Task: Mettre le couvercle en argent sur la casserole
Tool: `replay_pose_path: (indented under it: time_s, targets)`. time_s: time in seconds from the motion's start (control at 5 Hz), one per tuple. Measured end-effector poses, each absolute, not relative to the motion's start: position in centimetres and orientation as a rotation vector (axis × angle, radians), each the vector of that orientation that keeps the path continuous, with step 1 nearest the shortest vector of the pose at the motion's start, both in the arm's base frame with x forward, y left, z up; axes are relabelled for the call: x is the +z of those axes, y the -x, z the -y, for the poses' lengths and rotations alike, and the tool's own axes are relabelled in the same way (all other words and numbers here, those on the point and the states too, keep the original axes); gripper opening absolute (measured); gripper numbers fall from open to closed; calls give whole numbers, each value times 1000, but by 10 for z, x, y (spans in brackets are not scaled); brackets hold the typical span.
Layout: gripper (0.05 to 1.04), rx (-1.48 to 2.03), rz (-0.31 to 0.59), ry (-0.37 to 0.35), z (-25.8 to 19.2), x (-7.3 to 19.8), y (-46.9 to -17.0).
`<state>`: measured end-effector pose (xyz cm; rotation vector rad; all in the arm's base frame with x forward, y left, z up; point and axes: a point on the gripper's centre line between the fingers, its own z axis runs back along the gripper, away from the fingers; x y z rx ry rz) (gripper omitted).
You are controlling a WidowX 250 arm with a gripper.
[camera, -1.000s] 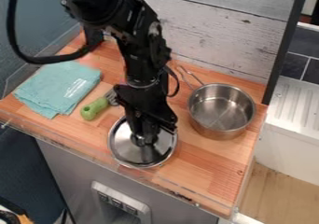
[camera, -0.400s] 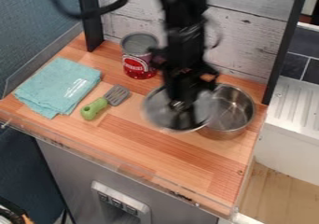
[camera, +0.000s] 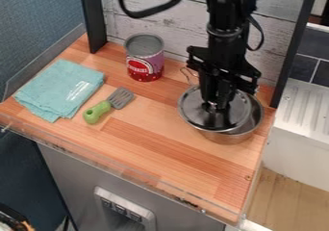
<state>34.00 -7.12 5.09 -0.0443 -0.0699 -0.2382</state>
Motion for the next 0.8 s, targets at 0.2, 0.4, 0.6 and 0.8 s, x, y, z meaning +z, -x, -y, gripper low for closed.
replay_pose_path:
  time_s: [0.2,0.4,0.6,0.8]
  targets:
    - [285,-254,91,15,75,42,-349]
    - [285,-259,107,13,79,36,-361]
    - [285,-266,116,13,84,36,-366]
    - [285,-271,119,15,90,36,-369]
